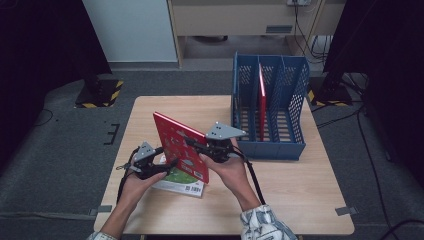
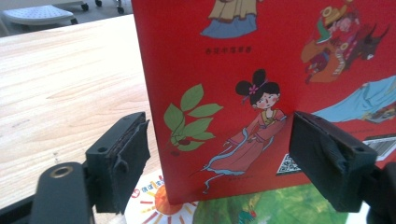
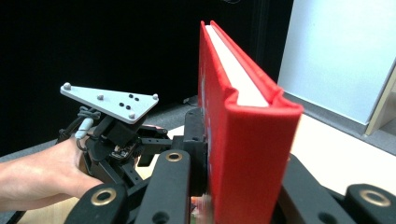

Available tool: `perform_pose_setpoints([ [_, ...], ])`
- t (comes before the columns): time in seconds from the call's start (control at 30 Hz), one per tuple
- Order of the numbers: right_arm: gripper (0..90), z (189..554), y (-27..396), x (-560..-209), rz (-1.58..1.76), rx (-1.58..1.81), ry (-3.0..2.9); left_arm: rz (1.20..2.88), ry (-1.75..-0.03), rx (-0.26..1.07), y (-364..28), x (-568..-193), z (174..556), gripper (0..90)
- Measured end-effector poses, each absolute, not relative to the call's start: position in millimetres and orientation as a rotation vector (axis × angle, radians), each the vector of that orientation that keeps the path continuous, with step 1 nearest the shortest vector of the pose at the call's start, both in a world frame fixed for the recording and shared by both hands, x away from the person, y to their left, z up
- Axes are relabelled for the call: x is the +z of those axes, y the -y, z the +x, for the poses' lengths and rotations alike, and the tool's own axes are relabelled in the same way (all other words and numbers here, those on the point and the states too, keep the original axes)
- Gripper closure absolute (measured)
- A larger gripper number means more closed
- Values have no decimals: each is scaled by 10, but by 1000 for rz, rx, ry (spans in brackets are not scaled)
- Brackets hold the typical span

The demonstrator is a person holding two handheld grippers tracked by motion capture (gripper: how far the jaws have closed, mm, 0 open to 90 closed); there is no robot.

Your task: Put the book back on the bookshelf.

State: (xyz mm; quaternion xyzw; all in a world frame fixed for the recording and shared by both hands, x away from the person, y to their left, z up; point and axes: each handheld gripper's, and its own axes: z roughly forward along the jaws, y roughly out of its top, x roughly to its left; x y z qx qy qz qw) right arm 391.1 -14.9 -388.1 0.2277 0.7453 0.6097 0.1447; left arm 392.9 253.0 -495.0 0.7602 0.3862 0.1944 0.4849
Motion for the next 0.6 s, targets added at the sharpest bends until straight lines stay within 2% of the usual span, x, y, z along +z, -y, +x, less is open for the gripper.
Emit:
perform_pose_setpoints([
  [0.17, 762, 3906, 140, -3877, 661, 1767, -2138, 1845, -946, 450, -2534, -4965, 3922, 188],
  [0.3, 708, 3874, 85, -3842, 650, 1776, -2124, 1860, -939, 444, -2514, -4969, 3902, 186],
  [0.6, 713, 3899, 36, -3832, 661, 1768, -2123, 1854, -942, 438, -2521, -4966, 3902, 195],
])
